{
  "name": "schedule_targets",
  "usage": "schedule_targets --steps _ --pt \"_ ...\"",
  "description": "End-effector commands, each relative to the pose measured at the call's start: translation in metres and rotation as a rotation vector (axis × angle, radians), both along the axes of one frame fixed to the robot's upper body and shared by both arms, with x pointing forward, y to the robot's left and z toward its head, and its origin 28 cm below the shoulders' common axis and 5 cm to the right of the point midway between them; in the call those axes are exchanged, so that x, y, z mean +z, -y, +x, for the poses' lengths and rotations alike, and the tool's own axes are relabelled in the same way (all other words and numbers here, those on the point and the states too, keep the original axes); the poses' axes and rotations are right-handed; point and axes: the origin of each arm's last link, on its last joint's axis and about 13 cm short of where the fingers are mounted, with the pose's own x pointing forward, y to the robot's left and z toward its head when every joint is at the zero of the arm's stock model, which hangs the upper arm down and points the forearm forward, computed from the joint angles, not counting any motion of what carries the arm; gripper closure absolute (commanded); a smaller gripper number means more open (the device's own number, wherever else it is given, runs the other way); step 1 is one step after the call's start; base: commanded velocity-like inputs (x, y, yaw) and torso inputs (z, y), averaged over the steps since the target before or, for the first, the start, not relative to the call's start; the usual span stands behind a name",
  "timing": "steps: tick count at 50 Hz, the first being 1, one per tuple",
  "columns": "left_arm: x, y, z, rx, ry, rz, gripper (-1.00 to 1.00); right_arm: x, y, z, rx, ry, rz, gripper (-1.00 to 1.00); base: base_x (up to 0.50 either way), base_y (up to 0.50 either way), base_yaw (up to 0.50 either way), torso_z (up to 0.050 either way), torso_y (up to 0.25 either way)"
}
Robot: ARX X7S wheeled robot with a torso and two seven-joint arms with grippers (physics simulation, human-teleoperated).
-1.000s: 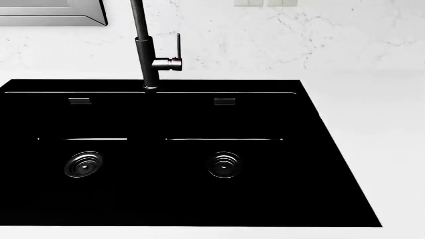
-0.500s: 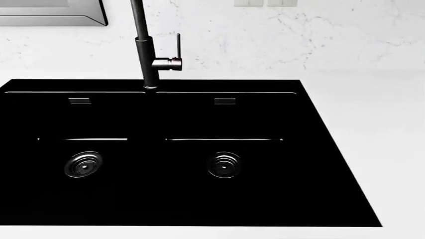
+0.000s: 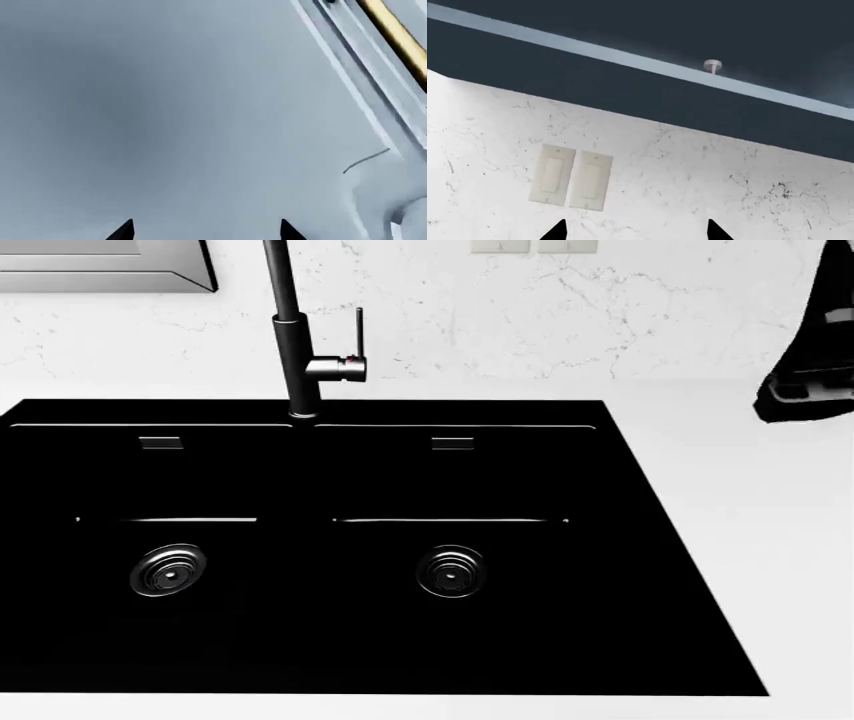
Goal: Pick and place the shaker into the drawer. Then close the cabinet.
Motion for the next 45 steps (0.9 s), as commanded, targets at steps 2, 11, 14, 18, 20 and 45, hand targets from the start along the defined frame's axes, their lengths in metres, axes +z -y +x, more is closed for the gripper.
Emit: schedule_targets --steps 2,11,14,18,20,45 --pt "-0.017 0.068 -0.015 -0.249 0.05 0.333 -1.0 -0.055 -0.002 -0.052 -0.071 -0.072 0.106 -1.0 0.0 0.0 0.0 0.0 0.0" --pt "-0.015 0.083 0.034 -0.057 -0.068 0.321 -1.0 -0.069 -0.008 -0.079 -0.095 -0.086 0.139 -1.0 0.0 0.0 0.0 0.0 0.0" --pt "-0.015 0.081 0.046 -0.005 -0.107 0.295 -1.0 -0.07 -0.007 -0.083 -0.097 -0.087 0.137 -1.0 0.0 0.0 0.0 0.0 0.0" --pt "-0.005 0.068 0.048 0.004 -0.223 0.082 -1.0 -0.067 -0.011 -0.072 -0.043 -0.094 0.118 -1.0 0.0 0.0 0.0 0.0 0.0" --pt "0.002 0.05 0.053 0.072 -0.283 -0.024 -1.0 -0.064 -0.013 -0.063 -0.017 -0.096 0.107 -1.0 0.0 0.0 0.0 0.0 0.0" --pt "-0.325 -0.225 0.034 0.964 -0.597 -0.943 -1.0 -0.05 -0.076 0.06 0.378 -0.292 -0.159 -1.0 0.0 0.0 0.0 0.0 0.0"
